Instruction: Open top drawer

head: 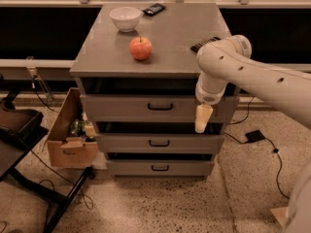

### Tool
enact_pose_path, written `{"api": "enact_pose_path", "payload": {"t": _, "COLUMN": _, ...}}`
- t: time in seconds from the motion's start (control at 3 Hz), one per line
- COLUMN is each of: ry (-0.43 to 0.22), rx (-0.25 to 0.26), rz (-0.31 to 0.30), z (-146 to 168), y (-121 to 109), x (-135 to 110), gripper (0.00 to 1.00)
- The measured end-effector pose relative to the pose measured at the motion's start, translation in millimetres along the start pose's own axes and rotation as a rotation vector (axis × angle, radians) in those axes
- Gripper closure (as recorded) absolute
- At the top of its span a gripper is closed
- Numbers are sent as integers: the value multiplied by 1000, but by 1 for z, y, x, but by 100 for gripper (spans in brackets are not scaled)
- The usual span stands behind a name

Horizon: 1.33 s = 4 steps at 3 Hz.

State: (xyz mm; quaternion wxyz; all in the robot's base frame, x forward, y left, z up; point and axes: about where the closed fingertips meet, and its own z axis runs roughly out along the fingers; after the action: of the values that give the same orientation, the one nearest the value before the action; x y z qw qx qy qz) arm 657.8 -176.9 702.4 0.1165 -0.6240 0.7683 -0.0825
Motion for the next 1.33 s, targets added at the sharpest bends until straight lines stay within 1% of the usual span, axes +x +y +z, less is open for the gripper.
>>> {"api": "enact_pose_path", "payload": {"t": 0.33, "ry": -6, "rx": -7, "rz": -1, "z": 13, "y": -11, "x": -7, "gripper": 0}}
{"api": "enact_pose_path", "payload": {"t": 0.67, "ry": -10, "rx": -61, "rz": -10, "z": 33, "y": 1, "x": -18, "gripper": 26}}
{"api": "enact_pose_path", "payload": {"t": 1.0, "ry": -9, "rx": -99, "rz": -3, "z": 42, "y": 15, "x": -18, "gripper": 50}}
{"api": "enact_pose_path", "payload": {"t": 1.33, "ry": -9, "rx": -99, "rz": -3, "z": 36, "y": 12, "x": -19, "gripper": 74}}
